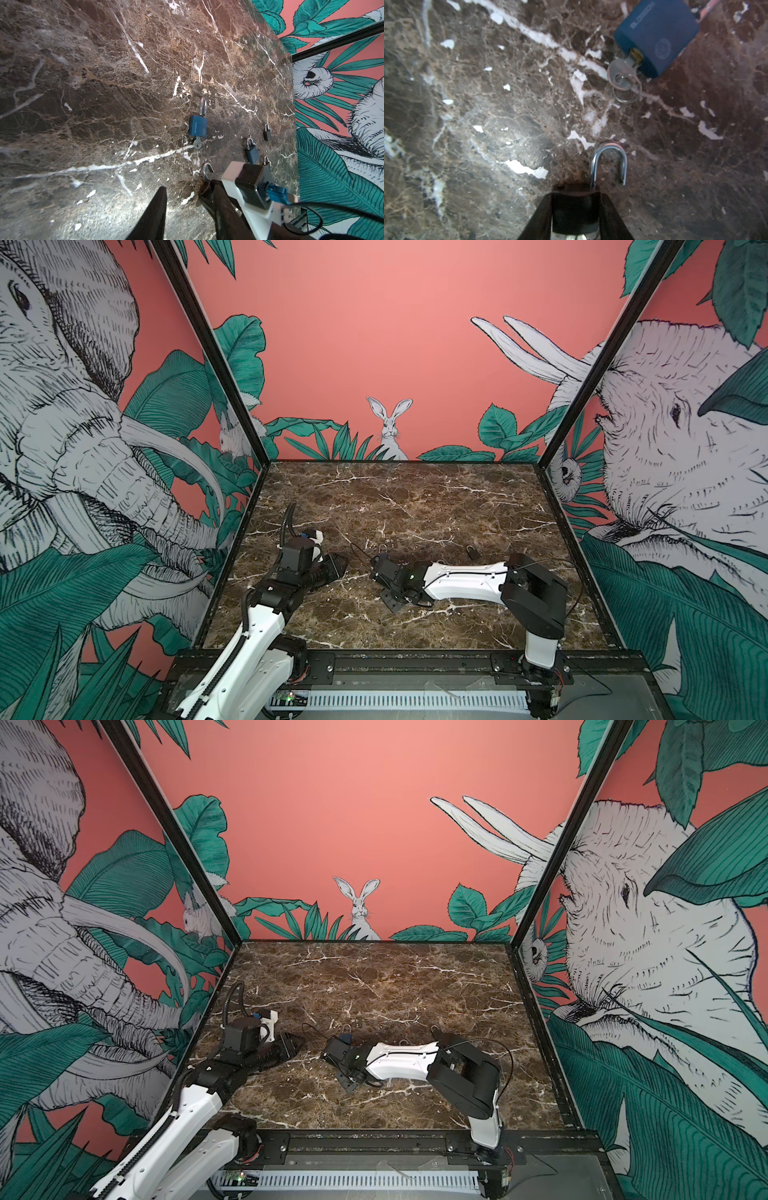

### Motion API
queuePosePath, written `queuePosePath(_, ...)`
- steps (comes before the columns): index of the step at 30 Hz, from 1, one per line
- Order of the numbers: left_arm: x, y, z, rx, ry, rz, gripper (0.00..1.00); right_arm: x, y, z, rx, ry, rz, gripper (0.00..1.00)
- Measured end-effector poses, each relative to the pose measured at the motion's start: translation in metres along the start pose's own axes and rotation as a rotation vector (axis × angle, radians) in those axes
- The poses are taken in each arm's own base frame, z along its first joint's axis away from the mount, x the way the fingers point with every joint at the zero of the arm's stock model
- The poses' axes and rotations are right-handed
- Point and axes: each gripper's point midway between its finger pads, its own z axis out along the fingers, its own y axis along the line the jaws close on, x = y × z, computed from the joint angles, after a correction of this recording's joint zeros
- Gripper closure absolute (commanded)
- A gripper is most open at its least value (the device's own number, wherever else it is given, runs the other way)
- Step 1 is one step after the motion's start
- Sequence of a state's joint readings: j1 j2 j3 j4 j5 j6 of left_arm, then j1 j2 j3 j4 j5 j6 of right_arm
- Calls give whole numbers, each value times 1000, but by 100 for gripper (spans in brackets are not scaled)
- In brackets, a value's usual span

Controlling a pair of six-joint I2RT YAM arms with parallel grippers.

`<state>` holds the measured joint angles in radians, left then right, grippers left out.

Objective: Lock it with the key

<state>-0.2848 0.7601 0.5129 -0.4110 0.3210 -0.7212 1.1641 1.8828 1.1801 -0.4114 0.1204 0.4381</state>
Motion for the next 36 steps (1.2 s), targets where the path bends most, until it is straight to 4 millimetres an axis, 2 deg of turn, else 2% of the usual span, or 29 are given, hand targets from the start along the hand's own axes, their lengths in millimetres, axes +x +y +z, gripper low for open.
queuePosePath(9, 1, 2, 3, -6, 13, -10, 60, 1, 0, 2, 8, 18, -3, 64)
queuePosePath(14, 1, 2, 3, -3, 14, -10, 60, 1, 0, 2, 15, 28, -9, 72)
queuePosePath(19, 0, 3, 3, -5, 13, -12, 60, 1, -1, 3, 20, 29, -15, 66)
queuePosePath(23, 0, 3, 3, -6, 12, -13, 60, 0, -2, 2, 25, 30, -26, 83)
queuePosePath(26, 0, 2, 3, -3, 15, -12, 62, 0, -2, 2, 26, 29, -27, 89)
queuePosePath(31, 4, 1, 5, 4, 40, 9, 65, 4, -3, -1, 19, 25, -26, 90)
queuePosePath(34, 9, -2, 7, 24, 74, 14, 67, 8, -5, -11, 4, 27, -22, 90)
queuePosePath(36, 13, -5, 9, 47, 101, 12, 67, 2, -5, -23, -13, 4, -14, 90)
